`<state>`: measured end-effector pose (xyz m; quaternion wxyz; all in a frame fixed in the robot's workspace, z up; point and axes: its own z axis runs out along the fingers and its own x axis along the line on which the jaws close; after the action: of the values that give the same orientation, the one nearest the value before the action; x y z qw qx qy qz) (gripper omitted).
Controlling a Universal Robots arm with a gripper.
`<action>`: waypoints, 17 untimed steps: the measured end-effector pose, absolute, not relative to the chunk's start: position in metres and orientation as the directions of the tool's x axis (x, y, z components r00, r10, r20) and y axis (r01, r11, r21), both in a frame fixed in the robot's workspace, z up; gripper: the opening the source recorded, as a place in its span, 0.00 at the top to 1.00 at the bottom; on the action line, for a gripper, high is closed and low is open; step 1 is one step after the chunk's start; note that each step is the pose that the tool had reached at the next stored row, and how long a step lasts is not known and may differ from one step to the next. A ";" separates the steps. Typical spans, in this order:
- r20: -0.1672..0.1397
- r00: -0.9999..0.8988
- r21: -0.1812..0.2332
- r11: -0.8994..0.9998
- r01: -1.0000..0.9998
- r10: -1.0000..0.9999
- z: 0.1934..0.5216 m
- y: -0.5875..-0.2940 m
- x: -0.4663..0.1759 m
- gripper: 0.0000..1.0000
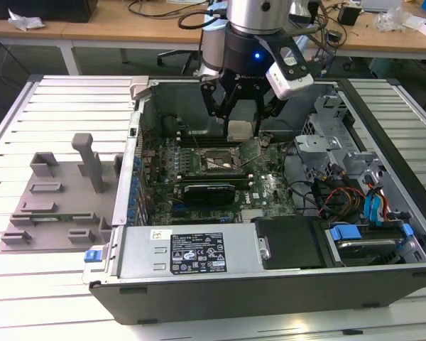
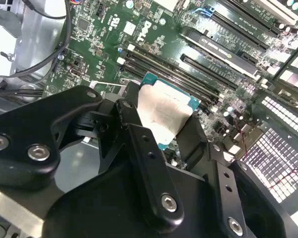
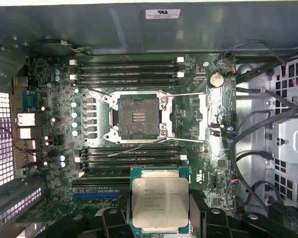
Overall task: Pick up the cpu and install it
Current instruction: 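Pick up the cpu and move it towards the insertion slot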
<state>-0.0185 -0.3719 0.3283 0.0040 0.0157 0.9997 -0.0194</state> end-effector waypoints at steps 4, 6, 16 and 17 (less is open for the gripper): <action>-0.007 -0.999 -0.039 0.999 0.032 0.031 0.313 -0.372 -0.018 0.45; -0.007 -0.999 -0.039 0.999 0.031 0.031 0.311 -0.372 -0.018 0.45; -0.007 -0.999 -0.039 0.999 0.032 0.031 0.301 -0.364 -0.020 0.45; -0.007 -0.999 -0.039 0.999 0.032 0.031 0.301 -0.363 -0.020 0.45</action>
<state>-0.0201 -0.3633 0.3010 0.0030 0.0157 0.9997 -0.0194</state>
